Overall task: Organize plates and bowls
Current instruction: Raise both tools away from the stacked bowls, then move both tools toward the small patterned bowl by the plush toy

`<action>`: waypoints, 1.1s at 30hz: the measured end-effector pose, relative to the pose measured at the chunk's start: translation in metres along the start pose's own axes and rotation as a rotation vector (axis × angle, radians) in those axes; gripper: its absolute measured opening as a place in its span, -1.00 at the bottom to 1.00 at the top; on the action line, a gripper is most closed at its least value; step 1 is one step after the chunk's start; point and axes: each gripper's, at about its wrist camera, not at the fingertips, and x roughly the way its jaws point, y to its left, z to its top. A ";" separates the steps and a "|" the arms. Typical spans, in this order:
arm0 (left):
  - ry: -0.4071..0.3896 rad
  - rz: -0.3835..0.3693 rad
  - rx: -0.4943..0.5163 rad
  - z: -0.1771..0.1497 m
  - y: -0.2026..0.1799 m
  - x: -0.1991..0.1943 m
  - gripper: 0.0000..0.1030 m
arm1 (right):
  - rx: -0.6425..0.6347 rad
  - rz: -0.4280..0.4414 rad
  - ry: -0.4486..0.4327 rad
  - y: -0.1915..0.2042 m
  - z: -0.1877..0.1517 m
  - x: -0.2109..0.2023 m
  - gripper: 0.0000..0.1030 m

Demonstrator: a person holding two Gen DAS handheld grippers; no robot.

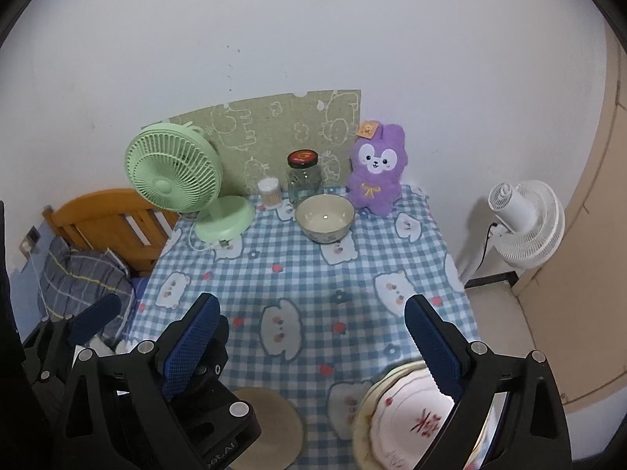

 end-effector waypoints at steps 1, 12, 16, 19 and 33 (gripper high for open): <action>0.000 0.002 -0.005 0.003 -0.003 0.003 0.86 | -0.011 0.000 0.002 -0.003 0.004 0.003 0.88; 0.017 0.046 -0.051 0.033 -0.031 0.039 0.86 | -0.048 0.042 0.021 -0.033 0.039 0.047 0.88; 0.016 0.076 -0.072 0.043 -0.037 0.053 0.86 | -0.059 0.060 0.020 -0.041 0.052 0.064 0.88; 0.019 0.078 -0.106 0.049 -0.038 0.063 0.86 | -0.075 0.069 0.016 -0.042 0.060 0.075 0.88; 0.065 0.086 -0.161 0.069 -0.039 0.128 0.86 | -0.098 0.080 0.027 -0.047 0.082 0.140 0.88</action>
